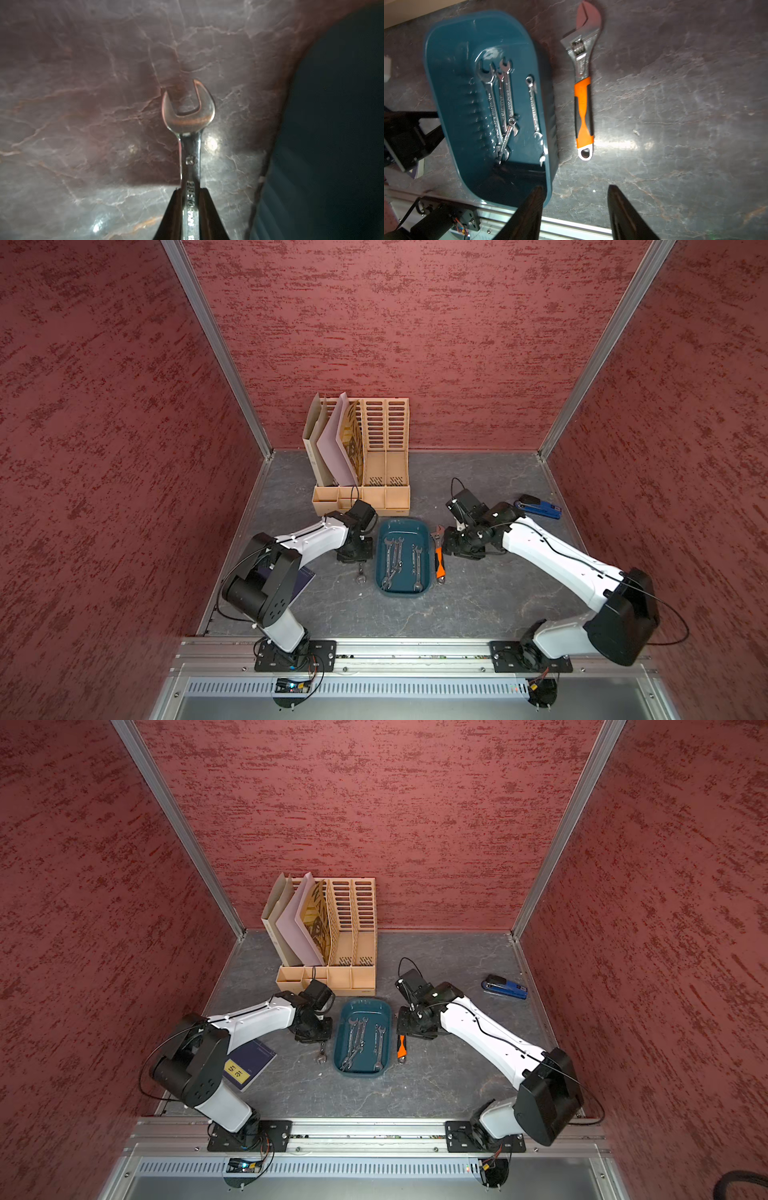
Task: Take out the wrench from the storage box
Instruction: Place the wrench at the center of the board.
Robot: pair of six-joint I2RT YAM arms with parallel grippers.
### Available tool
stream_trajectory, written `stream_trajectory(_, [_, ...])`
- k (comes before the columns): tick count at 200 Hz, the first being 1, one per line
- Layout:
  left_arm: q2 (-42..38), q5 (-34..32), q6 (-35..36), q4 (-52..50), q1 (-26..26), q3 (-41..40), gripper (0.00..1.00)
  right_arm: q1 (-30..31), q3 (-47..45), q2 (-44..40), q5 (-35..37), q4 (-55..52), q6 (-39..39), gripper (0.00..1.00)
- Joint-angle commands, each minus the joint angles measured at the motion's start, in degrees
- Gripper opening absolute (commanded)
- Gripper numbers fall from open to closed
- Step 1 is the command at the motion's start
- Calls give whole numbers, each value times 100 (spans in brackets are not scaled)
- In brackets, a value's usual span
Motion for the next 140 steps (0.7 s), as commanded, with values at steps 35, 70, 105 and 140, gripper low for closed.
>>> stream_trajectory(35, [229, -71, 353, 502, 65, -123, 16, 775, 223, 449, 229, 381, 766, 55])
stream_trajectory(70, [-135, 67, 205, 575, 79, -259, 39, 1150, 647, 1059, 269, 530, 916, 55])
stream_trajectory(105, [-1159, 106, -189, 416, 236, -546, 52, 1400, 1308, 1903, 254, 536, 989, 55])
stream_trajectory(140, [-2224, -125, -301, 183, 319, -795, 53, 1461, 1737, 2685, 253, 424, 1074, 54])
